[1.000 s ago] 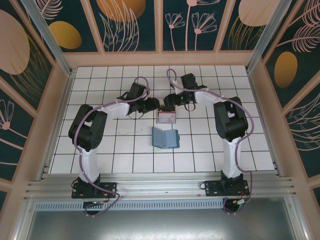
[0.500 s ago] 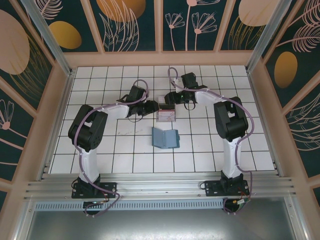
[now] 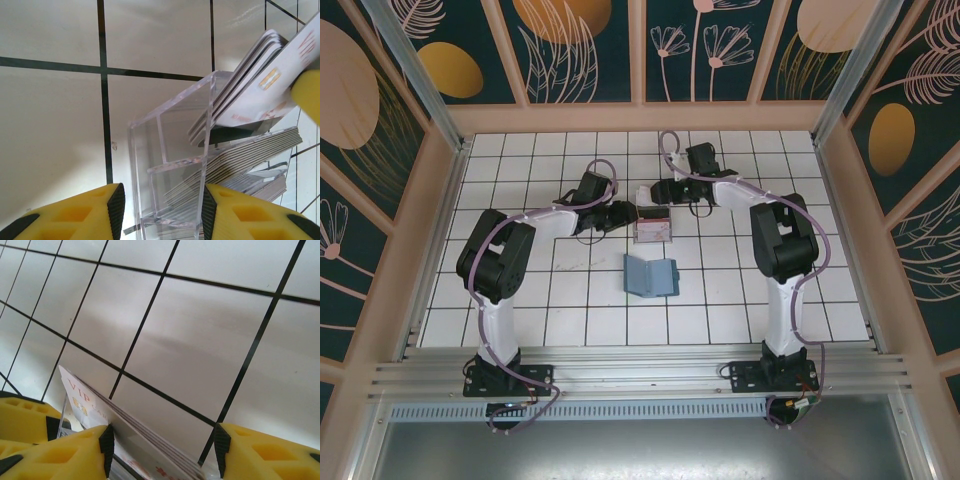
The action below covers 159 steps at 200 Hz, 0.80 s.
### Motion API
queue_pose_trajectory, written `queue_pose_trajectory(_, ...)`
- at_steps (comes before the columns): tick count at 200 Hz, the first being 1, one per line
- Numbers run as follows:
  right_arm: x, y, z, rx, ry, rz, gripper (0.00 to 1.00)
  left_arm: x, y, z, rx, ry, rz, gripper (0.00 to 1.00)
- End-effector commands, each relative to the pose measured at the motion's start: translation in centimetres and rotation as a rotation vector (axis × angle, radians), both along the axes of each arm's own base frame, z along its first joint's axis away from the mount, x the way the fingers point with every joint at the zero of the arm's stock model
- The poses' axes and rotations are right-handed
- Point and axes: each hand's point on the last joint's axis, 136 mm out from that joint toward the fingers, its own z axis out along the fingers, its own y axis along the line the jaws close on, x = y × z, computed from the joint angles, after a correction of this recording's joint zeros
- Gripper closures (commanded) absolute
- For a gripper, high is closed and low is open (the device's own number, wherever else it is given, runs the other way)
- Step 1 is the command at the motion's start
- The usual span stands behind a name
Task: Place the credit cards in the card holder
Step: Pick up the credit card from the storage box.
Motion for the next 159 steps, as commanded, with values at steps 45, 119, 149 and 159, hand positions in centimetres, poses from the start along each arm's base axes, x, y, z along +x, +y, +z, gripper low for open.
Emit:
queue_pose_trajectory(45, 0.8, -0.8, 2.0, 0.013, -0.060, -0.024, 0.51, -2.2, 0.9, -2.9, 0.051, 0.104, -0.009, 0.54)
queue_pose_trajectory(119, 0.9, -1.7, 2.6, -0.009, -0.083, -0.030, 0.54, -2.2, 0.8, -2.8, 0.049, 0.103, -0.011, 0.54)
queue_pose_trajectory(149, 0.8, -1.9, 2.3, -0.011, -0.076, -0.032, 0.55, -2.2, 0.8, -2.7, 0.049, 0.104, -0.009, 0.54)
queue_pose_trajectory(159, 0.7, -2.0, 2.2, -0.012, -0.074, -0.033, 0.57, -2.2, 0.9, -2.7, 0.050, 0.103, -0.009, 0.54)
